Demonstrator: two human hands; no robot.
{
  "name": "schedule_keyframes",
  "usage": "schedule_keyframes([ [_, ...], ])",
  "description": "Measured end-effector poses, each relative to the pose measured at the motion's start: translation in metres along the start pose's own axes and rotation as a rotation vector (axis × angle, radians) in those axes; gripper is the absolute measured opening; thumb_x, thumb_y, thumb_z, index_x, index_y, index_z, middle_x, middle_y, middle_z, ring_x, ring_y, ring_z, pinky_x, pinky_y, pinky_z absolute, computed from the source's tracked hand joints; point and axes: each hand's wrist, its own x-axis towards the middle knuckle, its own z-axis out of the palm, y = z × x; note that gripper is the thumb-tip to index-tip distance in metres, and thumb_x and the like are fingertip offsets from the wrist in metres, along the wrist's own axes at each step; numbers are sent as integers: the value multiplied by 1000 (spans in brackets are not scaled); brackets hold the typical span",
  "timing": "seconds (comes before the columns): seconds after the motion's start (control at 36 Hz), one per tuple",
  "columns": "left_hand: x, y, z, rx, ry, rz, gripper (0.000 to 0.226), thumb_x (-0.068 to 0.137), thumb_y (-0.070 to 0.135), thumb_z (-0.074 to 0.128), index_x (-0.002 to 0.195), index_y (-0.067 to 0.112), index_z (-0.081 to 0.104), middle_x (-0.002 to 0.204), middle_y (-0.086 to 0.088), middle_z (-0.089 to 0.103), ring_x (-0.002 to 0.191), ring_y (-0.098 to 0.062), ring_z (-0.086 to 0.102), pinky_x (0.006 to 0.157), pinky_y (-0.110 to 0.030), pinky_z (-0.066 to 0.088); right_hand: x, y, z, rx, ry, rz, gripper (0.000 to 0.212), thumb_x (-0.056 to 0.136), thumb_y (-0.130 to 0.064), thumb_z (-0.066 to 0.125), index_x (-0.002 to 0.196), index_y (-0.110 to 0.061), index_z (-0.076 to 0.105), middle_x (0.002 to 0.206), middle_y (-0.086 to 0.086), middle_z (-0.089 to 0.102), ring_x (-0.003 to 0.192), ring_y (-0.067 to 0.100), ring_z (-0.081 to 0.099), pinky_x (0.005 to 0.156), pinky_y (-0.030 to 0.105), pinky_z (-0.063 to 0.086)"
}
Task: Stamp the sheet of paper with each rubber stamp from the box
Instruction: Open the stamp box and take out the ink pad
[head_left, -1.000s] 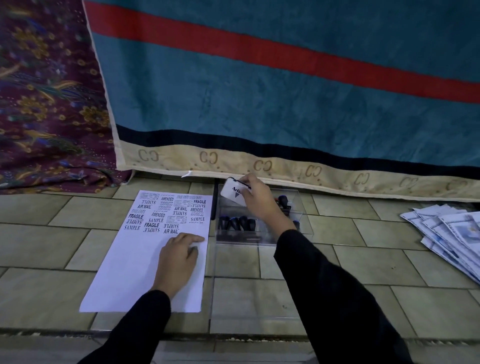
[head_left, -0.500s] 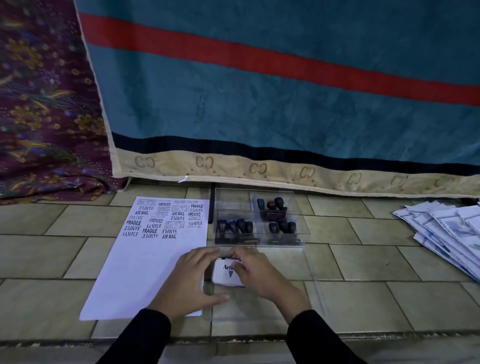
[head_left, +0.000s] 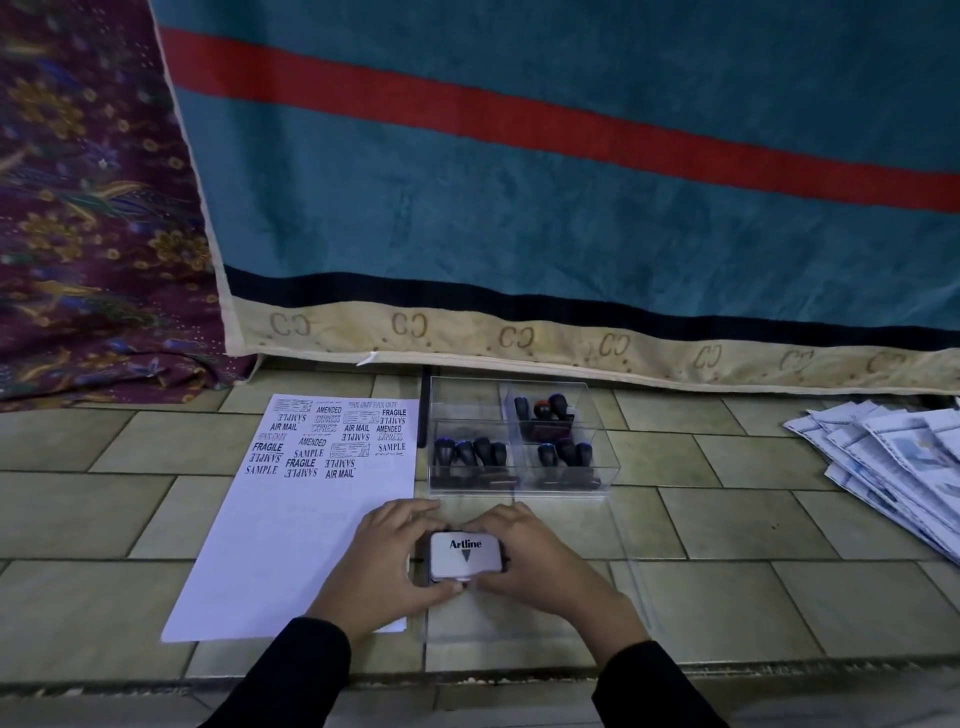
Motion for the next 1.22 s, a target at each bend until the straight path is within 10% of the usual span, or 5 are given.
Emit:
schedule_keyframes([
  [0.86,2,6,-8,-56,-81,-86,74,59,80,62,120,40,52,132,28,37,126,3,29,105,-18,22,0,-2,-19,138,-47,95,28,84,-29,62,109,-26,51,112,2,66,98,14,62,83,28,52],
  [1.22,0,19,-17,-128,-119,-216,121,55,68,75,147,37,3,149,19,17,136,-9,18,111,-28,23,27,-6,-4,453,340,404,22,95,-21,52,113,-8,56,107,11,67,95,18,60,79,26,46],
])
